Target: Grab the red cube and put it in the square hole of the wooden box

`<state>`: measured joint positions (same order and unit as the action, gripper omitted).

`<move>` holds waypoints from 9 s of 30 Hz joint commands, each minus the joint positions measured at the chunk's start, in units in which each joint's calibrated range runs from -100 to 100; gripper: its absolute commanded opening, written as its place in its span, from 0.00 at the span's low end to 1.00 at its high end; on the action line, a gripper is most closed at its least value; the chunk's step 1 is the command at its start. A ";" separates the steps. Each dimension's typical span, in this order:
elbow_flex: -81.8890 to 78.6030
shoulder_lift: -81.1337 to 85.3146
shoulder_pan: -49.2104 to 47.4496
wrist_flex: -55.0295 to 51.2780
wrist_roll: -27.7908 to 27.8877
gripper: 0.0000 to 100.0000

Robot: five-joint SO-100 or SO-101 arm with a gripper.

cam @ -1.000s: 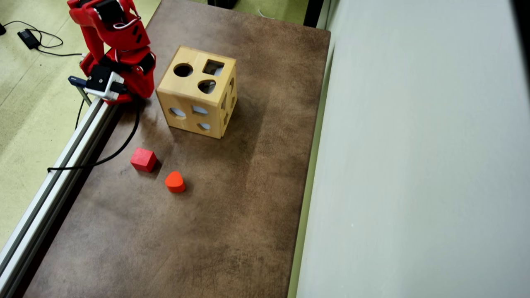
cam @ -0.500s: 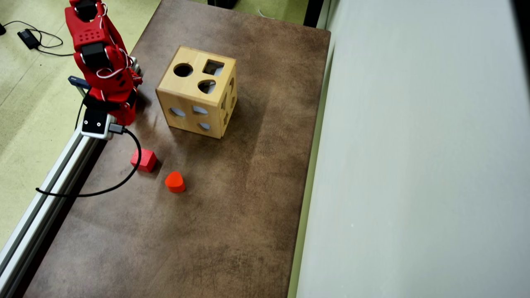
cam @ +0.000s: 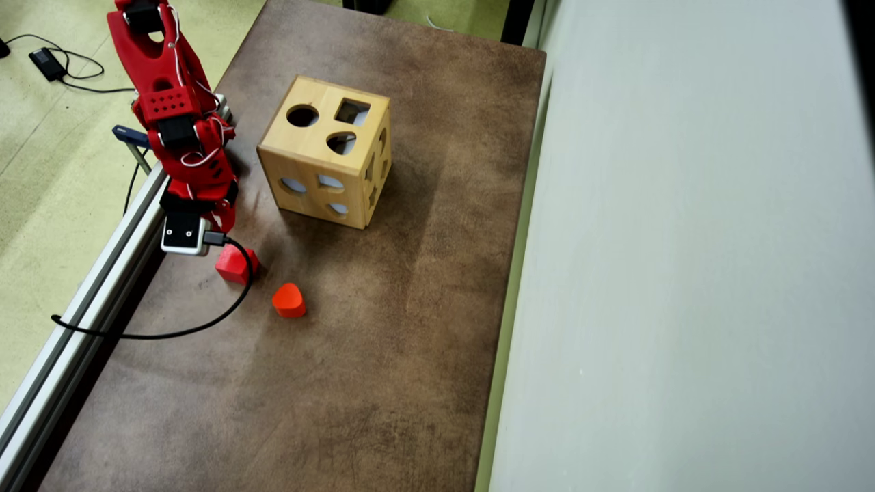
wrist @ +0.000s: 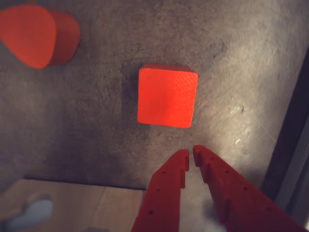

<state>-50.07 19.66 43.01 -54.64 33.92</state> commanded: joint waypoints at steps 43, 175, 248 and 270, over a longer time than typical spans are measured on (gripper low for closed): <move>29.50 -35.08 2.61 -14.16 -5.18 0.39; 53.29 -2.38 -41.38 -40.13 -31.94 0.02; 65.81 -20.55 -55.27 -42.79 -37.66 0.02; 65.63 -20.47 -55.42 -43.11 -38.00 0.35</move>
<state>15.40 -1.44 -12.04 -97.09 -4.08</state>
